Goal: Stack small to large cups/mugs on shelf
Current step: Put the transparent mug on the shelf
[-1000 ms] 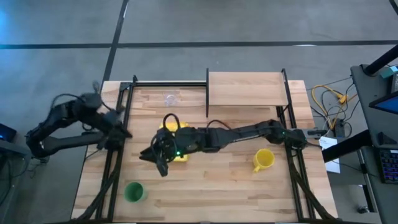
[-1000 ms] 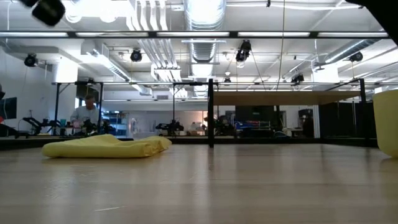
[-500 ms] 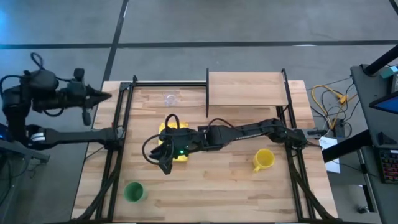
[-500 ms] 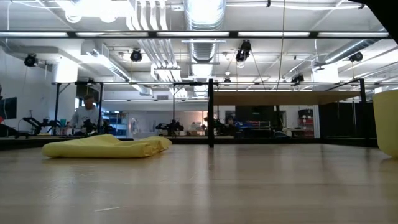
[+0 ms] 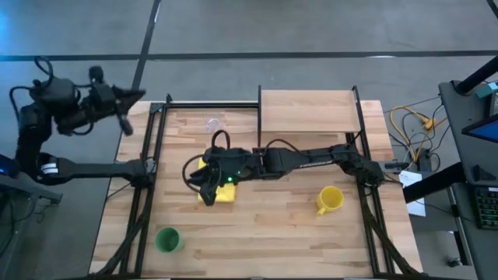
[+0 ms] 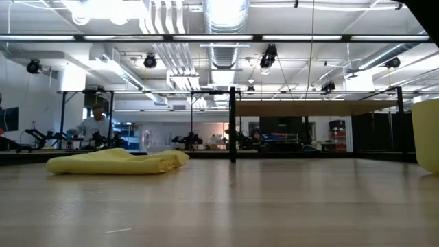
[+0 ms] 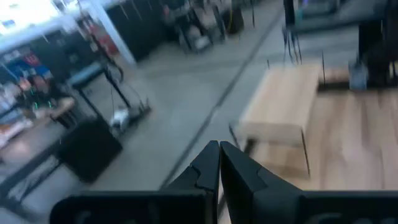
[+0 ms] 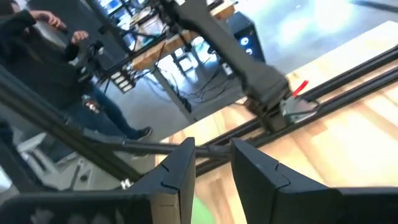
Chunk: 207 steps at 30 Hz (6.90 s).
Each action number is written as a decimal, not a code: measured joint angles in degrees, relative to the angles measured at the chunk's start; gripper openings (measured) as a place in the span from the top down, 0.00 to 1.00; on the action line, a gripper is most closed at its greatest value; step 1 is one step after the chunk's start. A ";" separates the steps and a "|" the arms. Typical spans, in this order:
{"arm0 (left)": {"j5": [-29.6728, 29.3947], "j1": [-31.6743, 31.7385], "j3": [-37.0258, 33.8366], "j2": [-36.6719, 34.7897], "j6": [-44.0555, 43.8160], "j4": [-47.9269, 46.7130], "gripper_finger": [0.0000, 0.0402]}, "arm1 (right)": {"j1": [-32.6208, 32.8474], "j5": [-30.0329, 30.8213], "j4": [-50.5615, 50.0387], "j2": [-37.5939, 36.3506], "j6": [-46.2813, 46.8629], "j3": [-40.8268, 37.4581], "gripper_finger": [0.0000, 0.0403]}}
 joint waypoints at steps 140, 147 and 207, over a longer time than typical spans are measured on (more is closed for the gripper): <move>10.10 14.81 -58.62 17.22 -36.03 47.75 0.93 | 2.75 16.78 -31.84 -11.40 -4.92 -0.11 0.76; 8.79 15.69 -58.44 17.24 -38.76 48.46 0.80 | 2.75 16.76 -32.02 -11.43 -5.27 -0.11 0.76; 13.71 -1.43 -58.03 11.36 -36.75 37.68 0.99 | 0.72 15.40 -43.42 -11.06 -25.64 -0.87 0.76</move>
